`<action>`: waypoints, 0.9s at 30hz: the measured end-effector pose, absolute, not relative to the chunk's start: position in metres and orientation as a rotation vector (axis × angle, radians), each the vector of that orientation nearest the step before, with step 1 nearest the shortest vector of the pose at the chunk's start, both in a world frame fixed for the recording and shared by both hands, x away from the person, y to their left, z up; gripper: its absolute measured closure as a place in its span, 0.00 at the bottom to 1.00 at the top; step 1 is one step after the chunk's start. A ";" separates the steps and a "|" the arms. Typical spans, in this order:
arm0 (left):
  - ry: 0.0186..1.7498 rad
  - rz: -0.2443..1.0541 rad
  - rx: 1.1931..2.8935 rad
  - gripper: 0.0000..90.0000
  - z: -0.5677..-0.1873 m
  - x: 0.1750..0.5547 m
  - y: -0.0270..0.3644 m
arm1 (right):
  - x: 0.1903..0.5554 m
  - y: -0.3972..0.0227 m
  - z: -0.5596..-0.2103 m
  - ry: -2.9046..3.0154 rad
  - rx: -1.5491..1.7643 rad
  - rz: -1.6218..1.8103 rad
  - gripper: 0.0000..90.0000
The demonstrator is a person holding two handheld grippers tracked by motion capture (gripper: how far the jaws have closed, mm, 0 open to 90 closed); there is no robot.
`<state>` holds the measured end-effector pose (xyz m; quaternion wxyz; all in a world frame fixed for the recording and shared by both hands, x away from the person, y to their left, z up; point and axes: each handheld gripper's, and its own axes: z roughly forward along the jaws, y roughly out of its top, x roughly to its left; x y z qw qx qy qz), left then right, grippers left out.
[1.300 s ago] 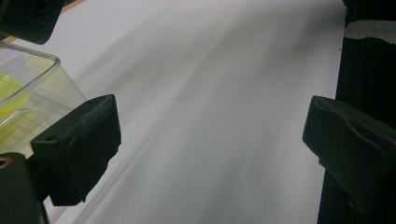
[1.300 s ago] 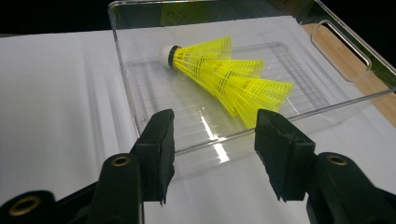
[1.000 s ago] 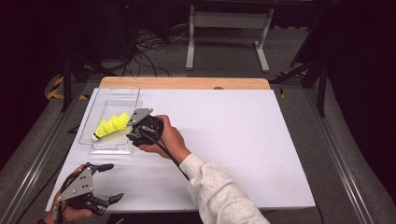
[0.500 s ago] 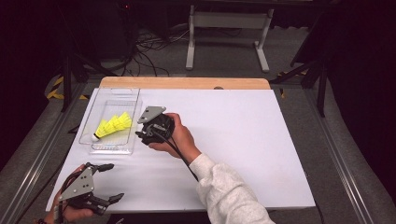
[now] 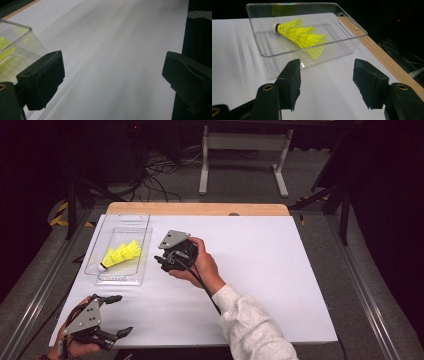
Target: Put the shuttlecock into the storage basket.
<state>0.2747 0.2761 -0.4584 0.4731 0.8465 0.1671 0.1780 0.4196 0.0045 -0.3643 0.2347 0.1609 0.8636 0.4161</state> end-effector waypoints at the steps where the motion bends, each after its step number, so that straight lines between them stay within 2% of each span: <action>1: 0.408 0.434 2.071 0.06 -0.458 0.275 0.276 | 0.419 0.003 -0.363 2.369 0.441 1.146 0.44; 27: 0.410 0.437 2.080 0.06 -0.459 0.275 0.275 | 0.410 -0.050 -0.357 2.279 0.496 1.127 0.37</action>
